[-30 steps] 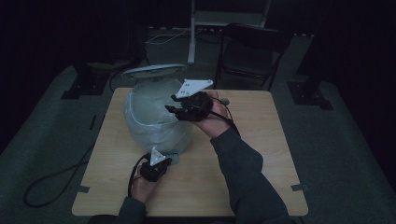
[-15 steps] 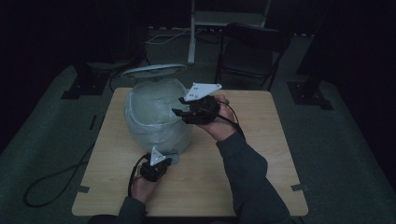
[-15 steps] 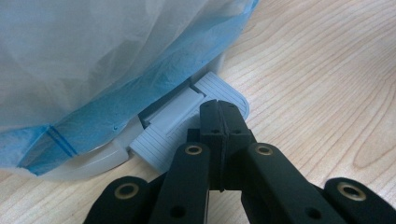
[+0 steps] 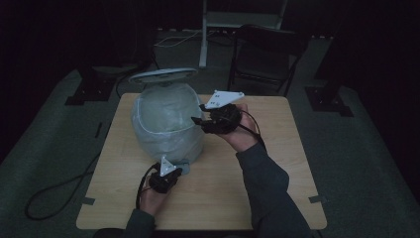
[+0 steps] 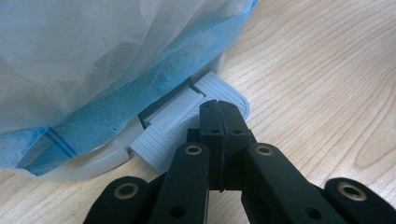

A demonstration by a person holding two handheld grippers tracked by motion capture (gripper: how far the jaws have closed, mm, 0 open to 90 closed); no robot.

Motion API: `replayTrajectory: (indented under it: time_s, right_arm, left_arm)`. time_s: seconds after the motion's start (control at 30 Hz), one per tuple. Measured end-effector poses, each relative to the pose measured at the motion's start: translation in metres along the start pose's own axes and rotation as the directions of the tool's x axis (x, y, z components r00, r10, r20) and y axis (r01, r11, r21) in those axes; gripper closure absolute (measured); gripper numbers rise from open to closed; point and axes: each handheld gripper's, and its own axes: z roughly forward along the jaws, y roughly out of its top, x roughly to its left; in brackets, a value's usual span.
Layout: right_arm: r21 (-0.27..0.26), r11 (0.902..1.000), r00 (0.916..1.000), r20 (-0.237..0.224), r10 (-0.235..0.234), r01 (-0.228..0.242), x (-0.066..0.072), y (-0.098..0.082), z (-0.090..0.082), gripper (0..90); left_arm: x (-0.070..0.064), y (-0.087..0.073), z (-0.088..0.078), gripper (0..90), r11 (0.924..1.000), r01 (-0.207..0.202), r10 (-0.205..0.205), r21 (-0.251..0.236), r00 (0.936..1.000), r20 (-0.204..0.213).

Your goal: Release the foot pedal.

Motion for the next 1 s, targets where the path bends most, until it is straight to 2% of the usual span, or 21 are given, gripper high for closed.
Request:
replayTrajectory:
  time_s: [0.17,0.27,0.53,1.0]
  right_arm:
    - [0.011,0.9999,0.9998,0.015,0.01,-0.01,-0.004,-0.009,-0.002,50.0]
    - [0.016,0.9996,0.9994,0.025,0.023,-0.024,-0.007,-0.016,-0.003,49.9]
    - [0.041,0.9978,0.9979,0.043,0.05,-0.052,-0.013,-0.034,-0.005,49.6]
    - [0.068,0.995,0.9953,0.069,0.069,-0.073,-0.022,-0.049,-0.01,49.6]
  left_arm:
    - [-0.001,0.0,-0.001,87.8,1.0,-0.008,0.008,0.004,0.9999,-0.012]
    - [-0.001,0.0,-0.001,85.0,1.0,-0.003,0.003,0.006,1.0,-0.003]
    - [-0.001,0.001,-0.002,84.5,1.0,0.006,-0.006,0.001,1.0,-0.004]
    - [-0.001,0.003,-0.004,83.5,1.0,0.0,0.0,-0.001,1.0,-0.009]
